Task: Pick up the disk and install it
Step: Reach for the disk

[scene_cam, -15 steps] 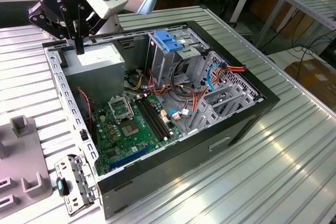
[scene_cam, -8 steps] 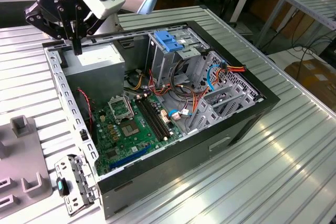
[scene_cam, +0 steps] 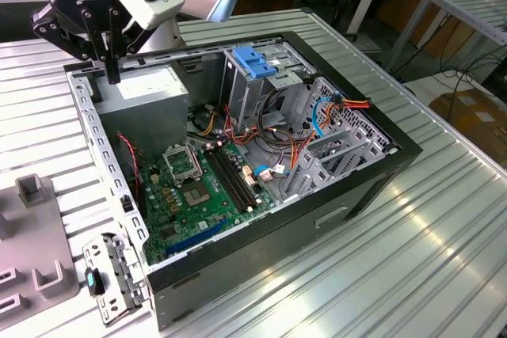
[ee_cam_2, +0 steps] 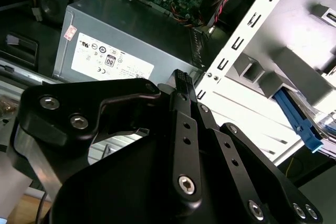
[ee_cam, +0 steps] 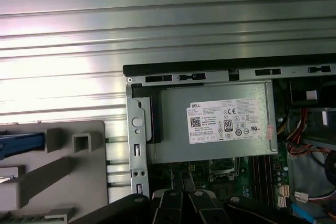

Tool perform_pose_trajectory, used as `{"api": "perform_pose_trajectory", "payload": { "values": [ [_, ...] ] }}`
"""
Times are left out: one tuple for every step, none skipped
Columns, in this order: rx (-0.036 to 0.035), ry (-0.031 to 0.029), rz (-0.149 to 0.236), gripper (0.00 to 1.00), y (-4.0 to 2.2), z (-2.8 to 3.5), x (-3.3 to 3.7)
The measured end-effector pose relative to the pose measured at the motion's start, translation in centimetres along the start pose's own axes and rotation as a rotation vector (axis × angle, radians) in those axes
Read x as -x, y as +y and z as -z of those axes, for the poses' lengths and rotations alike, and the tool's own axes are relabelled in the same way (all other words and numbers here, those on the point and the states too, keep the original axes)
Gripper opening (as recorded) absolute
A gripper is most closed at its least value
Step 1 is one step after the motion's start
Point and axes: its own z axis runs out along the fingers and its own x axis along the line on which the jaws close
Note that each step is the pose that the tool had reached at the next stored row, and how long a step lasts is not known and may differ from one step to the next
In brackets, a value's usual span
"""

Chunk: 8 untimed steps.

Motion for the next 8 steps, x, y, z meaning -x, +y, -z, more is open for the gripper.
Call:
{"api": "perform_pose_trajectory", "payload": {
  "values": [
    [0.0, 0.0, 0.0, 0.11, 0.0, 0.0, -0.05],
    [0.0, 0.0, 0.0, 0.11, -0.01, 0.0, -0.1],
    [0.0001, 0.0, 0.0, 0.11, -0.01, 0.0, -0.15],
    [0.0001, 0.0, 0.0, 0.11, -0.01, 0.0, -0.2],
    [0.0, 0.0, 0.0, 0.11, -0.02, 0.01, -0.25],
    [0.0, 0.0, 0.0, 0.11, -0.02, 0.01, -0.3],
    [0.0001, -0.0001, 0.0, 0.11, -0.03, 0.0, -0.35],
    [0.0, -0.0001, 0.0, 0.11, -0.03, 0.01, -0.4]
  ]
}}
